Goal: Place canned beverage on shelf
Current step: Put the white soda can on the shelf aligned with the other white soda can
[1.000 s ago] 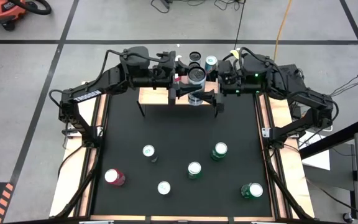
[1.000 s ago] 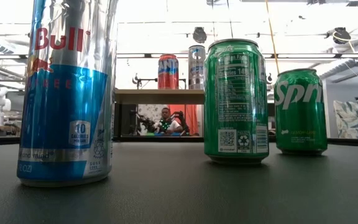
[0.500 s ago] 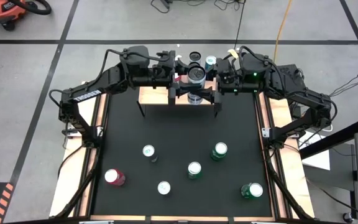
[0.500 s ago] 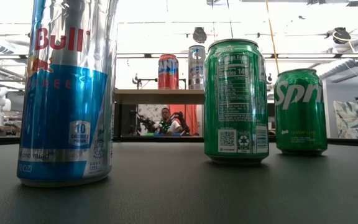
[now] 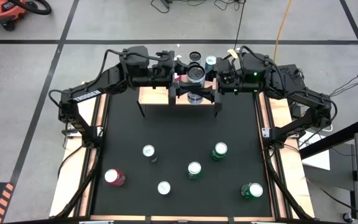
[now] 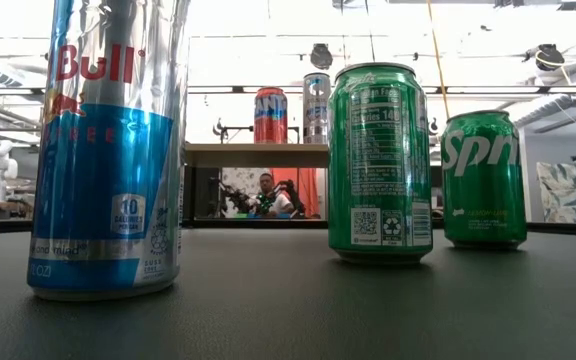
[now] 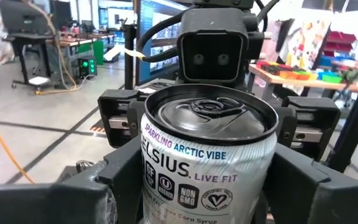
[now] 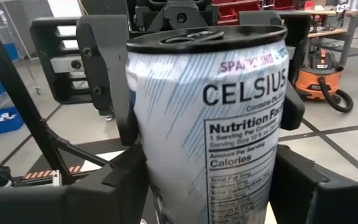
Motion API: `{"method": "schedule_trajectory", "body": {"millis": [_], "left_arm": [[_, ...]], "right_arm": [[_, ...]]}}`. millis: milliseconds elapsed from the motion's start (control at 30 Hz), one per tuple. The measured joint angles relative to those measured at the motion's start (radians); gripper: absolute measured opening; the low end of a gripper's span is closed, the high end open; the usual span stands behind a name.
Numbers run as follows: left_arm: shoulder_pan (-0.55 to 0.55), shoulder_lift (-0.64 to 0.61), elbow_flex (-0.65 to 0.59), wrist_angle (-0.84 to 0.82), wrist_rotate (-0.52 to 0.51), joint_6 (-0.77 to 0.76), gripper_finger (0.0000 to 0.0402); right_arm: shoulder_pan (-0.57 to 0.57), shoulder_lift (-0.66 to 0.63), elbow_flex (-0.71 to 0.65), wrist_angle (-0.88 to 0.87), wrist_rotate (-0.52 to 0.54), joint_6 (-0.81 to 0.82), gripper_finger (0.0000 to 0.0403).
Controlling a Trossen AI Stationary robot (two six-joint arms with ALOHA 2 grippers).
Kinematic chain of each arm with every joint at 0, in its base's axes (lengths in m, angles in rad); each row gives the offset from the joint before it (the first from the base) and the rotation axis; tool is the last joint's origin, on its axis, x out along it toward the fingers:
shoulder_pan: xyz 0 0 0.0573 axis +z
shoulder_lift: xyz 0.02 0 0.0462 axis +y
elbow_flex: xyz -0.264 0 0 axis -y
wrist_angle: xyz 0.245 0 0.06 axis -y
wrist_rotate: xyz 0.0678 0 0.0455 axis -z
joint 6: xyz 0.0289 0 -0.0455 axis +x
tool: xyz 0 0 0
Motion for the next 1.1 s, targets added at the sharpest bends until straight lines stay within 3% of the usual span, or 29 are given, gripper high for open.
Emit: {"method": "schedule_trajectory", "body": {"millis": [133, 367, 600, 967, 1100], "left_arm": [[0.009, -0.006, 0.000, -0.019, -0.007, -0.095, 0.0306], [0.007, -0.013, 0.002, -0.008, -0.019, -0.114, 0.0389], [0.010, -0.068, 0.002, -0.009, -0.092, -0.112, 0.0397], [0.010, -0.173, 0.002, -0.078, -0.214, -0.062, 0.0398], [0.010, -0.176, 0.002, -0.127, -0.228, -0.067, 0.0398]], "right_arm": [[-0.014, 0.000, -0.001, -0.007, 0.004, 0.000, 0.0230], [-0.034, -0.001, -0.002, -0.008, 0.000, -0.006, 0.0231], [-0.063, -0.040, -0.002, -0.021, -0.051, -0.005, 0.0231], [-0.113, -0.225, 0.000, -0.286, -0.048, 0.037, 0.0231], [-0.103, -0.302, -0.071, -0.329, -0.052, 0.092, 0.0230]]}}
